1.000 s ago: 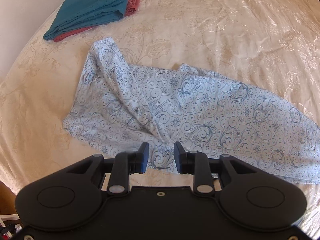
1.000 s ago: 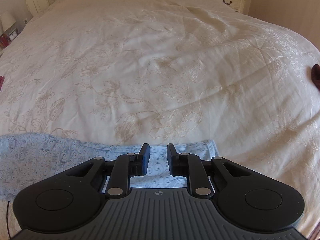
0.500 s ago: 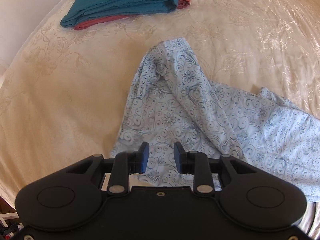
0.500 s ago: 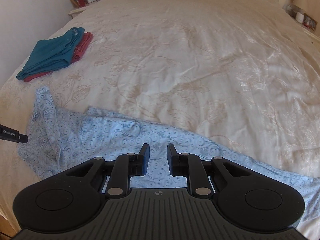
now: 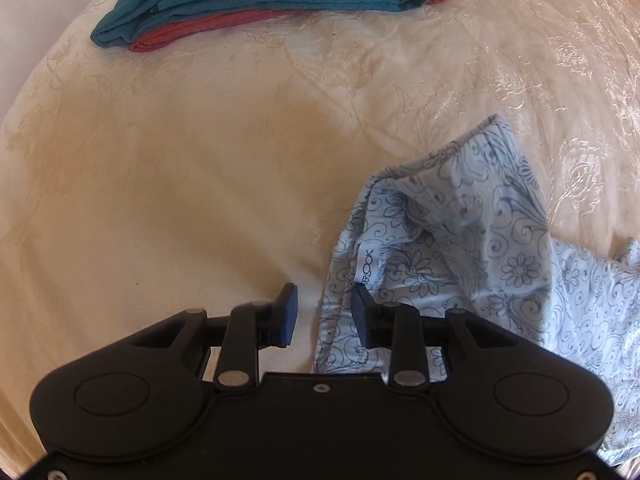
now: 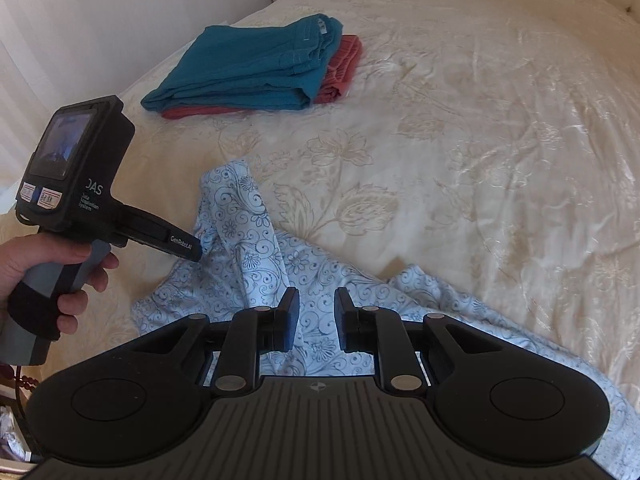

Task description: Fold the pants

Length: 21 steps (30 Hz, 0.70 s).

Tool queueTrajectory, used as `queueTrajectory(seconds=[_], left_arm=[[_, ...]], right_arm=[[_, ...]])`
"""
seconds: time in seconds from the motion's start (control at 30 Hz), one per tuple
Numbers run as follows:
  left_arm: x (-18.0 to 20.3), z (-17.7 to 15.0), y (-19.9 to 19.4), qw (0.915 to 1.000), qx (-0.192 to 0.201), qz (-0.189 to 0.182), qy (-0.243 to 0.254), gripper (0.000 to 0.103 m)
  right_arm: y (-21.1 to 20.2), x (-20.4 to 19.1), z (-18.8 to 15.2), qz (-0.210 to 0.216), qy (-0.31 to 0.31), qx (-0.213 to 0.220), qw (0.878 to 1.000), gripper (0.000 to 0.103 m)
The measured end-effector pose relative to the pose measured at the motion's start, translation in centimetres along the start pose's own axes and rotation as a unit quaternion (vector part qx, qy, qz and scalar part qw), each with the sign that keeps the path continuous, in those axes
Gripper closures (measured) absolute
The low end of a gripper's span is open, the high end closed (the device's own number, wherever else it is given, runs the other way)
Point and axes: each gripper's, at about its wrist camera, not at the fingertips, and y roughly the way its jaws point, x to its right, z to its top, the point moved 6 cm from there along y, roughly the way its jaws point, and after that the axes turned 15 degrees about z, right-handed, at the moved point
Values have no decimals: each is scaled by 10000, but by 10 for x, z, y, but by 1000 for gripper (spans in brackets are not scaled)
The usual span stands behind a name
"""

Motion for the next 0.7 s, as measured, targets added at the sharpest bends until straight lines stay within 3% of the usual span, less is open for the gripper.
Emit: queueTrajectory(seconds=[0.13,0.3,0.4,0.7], left_arm=[[-3,-2,3,9998,96,-94,118,58],[-13,-4,11,9994,257,87,226,53],[-20,-2,15,9997,184,-97,162,53],[-39,10,28,9997,109,-192,37,53]], right_arm=[[24,-7,19,268,-135,-84,9995,84],[55,-9,30,556,-395,-362,9970,84],[69,-5,31,639,-418,-525,9957,84],[88,-14,20,1190,-543,-952,9868,83]])
